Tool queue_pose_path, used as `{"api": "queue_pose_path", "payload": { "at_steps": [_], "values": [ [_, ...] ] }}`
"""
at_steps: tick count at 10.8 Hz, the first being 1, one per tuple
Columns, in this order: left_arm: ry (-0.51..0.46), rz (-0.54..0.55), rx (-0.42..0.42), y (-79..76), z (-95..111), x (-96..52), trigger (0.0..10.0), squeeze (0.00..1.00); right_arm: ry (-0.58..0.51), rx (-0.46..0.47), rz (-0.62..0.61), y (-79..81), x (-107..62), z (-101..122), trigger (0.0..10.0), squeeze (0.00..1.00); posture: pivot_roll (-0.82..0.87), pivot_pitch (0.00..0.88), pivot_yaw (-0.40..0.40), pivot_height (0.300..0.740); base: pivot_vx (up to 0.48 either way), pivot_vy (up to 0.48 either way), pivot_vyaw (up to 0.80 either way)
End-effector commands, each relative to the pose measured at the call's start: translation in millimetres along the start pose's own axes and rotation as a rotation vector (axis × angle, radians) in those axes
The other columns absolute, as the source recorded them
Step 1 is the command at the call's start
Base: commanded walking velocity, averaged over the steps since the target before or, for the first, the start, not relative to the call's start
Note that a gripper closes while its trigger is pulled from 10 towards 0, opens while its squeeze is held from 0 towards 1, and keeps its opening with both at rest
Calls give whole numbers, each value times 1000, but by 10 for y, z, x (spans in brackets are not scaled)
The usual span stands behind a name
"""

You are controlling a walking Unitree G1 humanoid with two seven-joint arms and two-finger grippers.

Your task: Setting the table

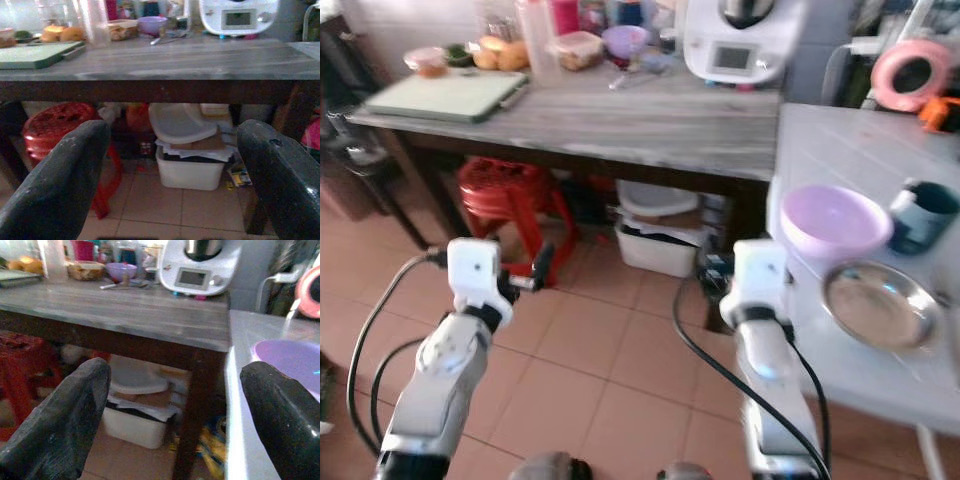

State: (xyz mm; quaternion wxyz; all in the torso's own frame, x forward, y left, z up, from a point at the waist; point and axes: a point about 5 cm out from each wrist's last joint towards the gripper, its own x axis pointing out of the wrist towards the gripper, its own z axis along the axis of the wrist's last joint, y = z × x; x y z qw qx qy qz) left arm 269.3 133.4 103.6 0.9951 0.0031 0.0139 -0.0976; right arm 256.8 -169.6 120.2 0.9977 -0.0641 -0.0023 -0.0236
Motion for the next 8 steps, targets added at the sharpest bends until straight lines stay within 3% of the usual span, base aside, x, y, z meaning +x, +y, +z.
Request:
{"api": "queue_pose_path", "payload": {
  "at_steps": [1, 4, 7, 8],
  "values": [
    [4, 3, 13, 23, 3, 30, 10000, 0, 9, -50, -45, -37, 27, -9, 10000, 0, -29, 0, 51, 740, 0, 0, 0],
    [-7, -6, 22, 30, 45, 19, 10000, 0, 19, -20, -41, -51, -39, -41, 10000, 0, -42, 0, 74, 740, 0, 0, 0],
    [4, 52, 25, 156, 82, -73, 10000, 0, 6, 48, -47, -98, -201, -43, 10000, 0, -40, 0, 90, 740, 0, 0, 0],
    [10, 49, 26, 157, 72, -109, 10000, 0, 30, 59, -68, -153, -271, -67, 10000, 0, -46, 0, 80, 740, 0, 0, -800]
  ]
}}
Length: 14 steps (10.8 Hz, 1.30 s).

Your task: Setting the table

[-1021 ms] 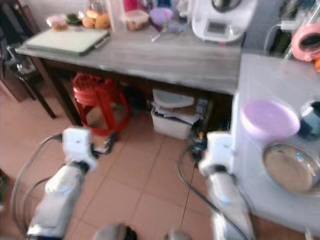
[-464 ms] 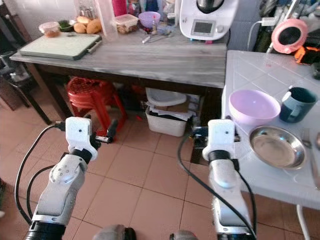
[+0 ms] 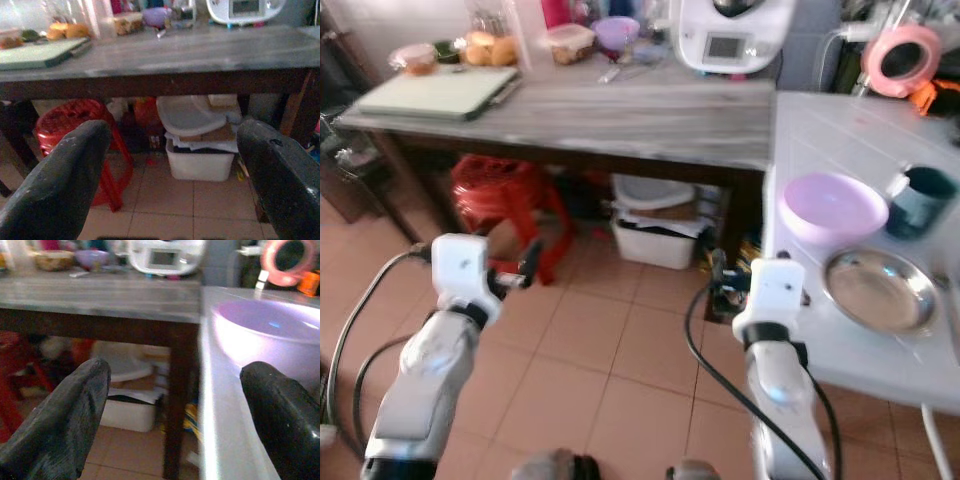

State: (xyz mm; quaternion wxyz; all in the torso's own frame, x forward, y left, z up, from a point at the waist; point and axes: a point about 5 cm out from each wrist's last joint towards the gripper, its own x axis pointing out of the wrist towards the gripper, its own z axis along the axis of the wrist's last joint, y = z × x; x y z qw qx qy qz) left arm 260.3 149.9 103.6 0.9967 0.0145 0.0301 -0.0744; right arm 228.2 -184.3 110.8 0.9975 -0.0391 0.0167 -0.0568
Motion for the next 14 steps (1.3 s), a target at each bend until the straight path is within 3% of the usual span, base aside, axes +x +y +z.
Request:
{"api": "queue_pose_path", "payload": {
  "at_steps": [1, 3, 6, 9, 12, 14],
  "values": [
    [-23, -17, 4, -35, 73, 13, 10000, 0, -1, -2, 5, -14, -29, 21, 10000, 0, -45, 0, 66, 740, 0, 0, -800],
    [-22, -61, 3, -135, 74, 33, 10000, 0, -9, -39, 34, 10, -40, 46, 10000, 0, -29, 0, 37, 740, 0, 0, -613],
    [10, -42, 3, -94, -6, -84, 10000, 0, 14, -49, 66, 41, -65, 9, 10000, 0, -2, 0, 8, 740, 0, -274, 0],
    [6, -31, 5, -70, 15, -89, 10000, 0, -6, -58, 94, 106, -28, 58, 10000, 0, 12, 0, 1, 740, 0, -311, 0],
    [2, -36, 4, -84, 28, -70, 10000, 0, -78, -140, 78, 73, 22, 184, 10000, 0, 7, 0, -6, 740, 0, -320, 0],
    [3, -43, 3, -94, 19, -56, 10000, 0, -63, -138, 61, 62, 5, 152, 10000, 0, 5, 0, -13, 740, 0, -319, 0]
  ]
}}
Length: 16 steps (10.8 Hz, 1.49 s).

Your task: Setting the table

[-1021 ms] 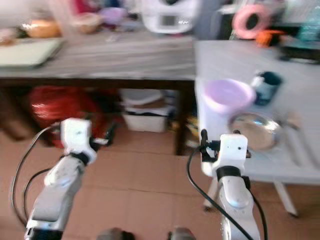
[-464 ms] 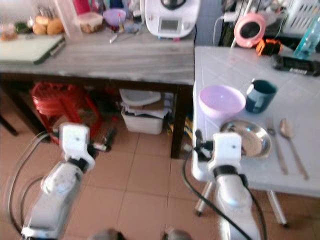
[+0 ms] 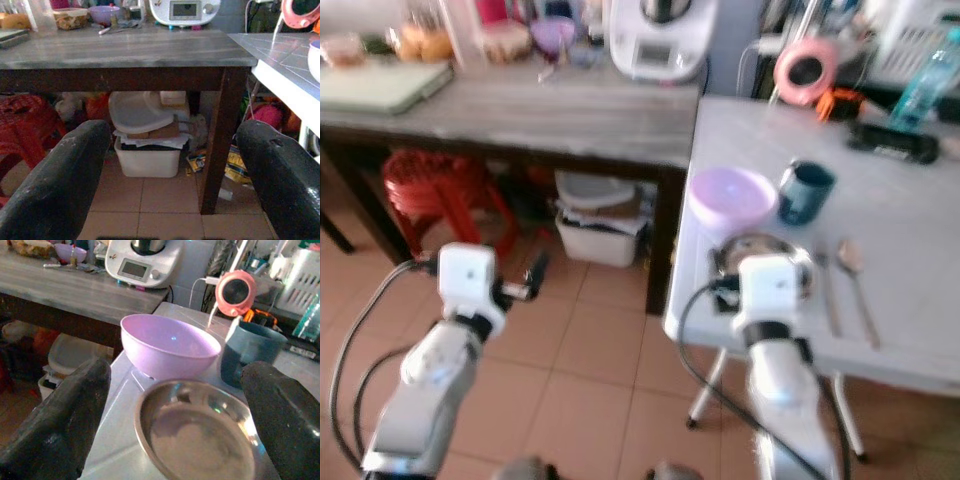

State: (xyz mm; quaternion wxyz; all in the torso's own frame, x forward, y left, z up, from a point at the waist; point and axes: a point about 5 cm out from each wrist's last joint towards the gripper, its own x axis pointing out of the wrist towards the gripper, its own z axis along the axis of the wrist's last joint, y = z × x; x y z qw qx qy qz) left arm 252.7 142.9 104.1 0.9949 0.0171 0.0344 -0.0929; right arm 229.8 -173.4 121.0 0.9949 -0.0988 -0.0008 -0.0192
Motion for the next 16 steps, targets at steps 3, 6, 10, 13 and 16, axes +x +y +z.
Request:
{"api": "queue_pose_path", "payload": {
  "at_steps": [3, 6, 10, 13, 16],
  "values": [
    [-15, 25, -5, 4, 14, 23, 10000, 0, 16, 39, -50, -66, 14, -3, 10000, 0, 2, 0, -2, 740, 0, -106, 0],
    [-35, -34, -8, -48, 68, 67, 10000, 0, 65, 88, -107, -148, 53, -71, 10000, 0, 5, 0, 5, 740, 0, 0, -267],
    [-45, -68, -11, -72, 77, 60, 10000, 0, 63, 93, -94, -93, 56, -69, 10000, 0, 8, 0, 11, 740, 0, 0, -800],
    [-39, -66, -7, -93, 66, 72, 10000, 0, 48, 92, -93, -100, 70, -54, 10000, 0, 4, 0, 12, 740, 0, 0, 0],
    [-25, -2, 1, -41, 30, 70, 10000, 0, 37, 84, -97, -134, 119, -36, 10000, 0, 4, 0, 14, 740, 0, 0, 0]
  ]
}}
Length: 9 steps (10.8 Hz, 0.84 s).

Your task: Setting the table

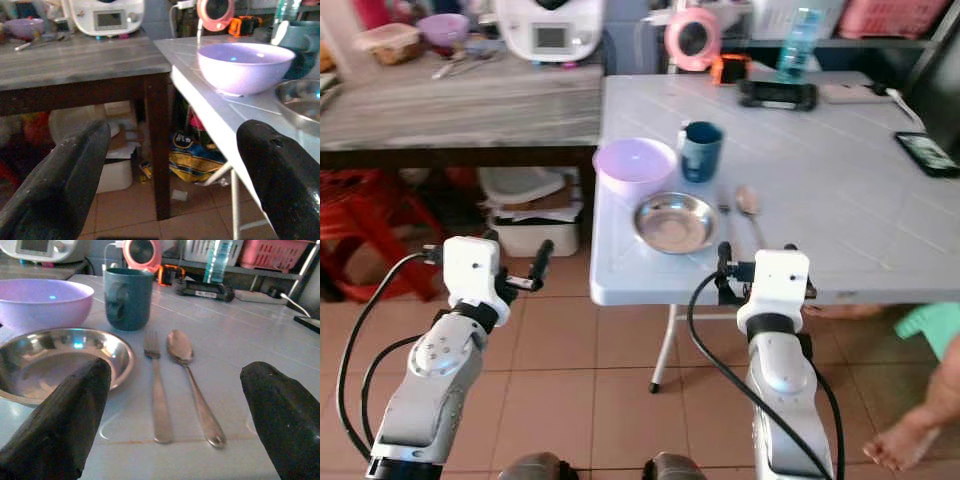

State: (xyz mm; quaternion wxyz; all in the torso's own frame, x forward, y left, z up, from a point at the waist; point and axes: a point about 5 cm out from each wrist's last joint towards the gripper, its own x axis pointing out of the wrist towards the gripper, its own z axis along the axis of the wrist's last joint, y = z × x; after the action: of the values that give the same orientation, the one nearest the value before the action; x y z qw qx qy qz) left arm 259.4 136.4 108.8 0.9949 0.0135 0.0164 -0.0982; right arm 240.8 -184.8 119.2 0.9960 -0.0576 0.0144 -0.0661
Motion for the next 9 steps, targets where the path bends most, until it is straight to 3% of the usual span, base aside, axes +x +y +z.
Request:
{"api": "queue_pose_path", "payload": {
  "at_steps": [1, 6, 9],
  "values": [
    [22, 0, 11, -2, -59, -13, 10000, 0, -11, 4, 6, -21, 23, 12, 10000, 0, 1, 0, 21, 740, 0, 0, 0],
    [23, -55, 19, -60, -59, 23, 10000, 0, -45, 27, 17, 17, 87, 38, 10000, 0, 0, 0, 43, 740, 0, 0, 0],
    [47, -53, 47, 6, -69, -18, 10000, 0, -4, 15, 3, -124, 251, 20, 10000, 0, 6, 0, 75, 740, 0, 0, 0]
  ]
}}
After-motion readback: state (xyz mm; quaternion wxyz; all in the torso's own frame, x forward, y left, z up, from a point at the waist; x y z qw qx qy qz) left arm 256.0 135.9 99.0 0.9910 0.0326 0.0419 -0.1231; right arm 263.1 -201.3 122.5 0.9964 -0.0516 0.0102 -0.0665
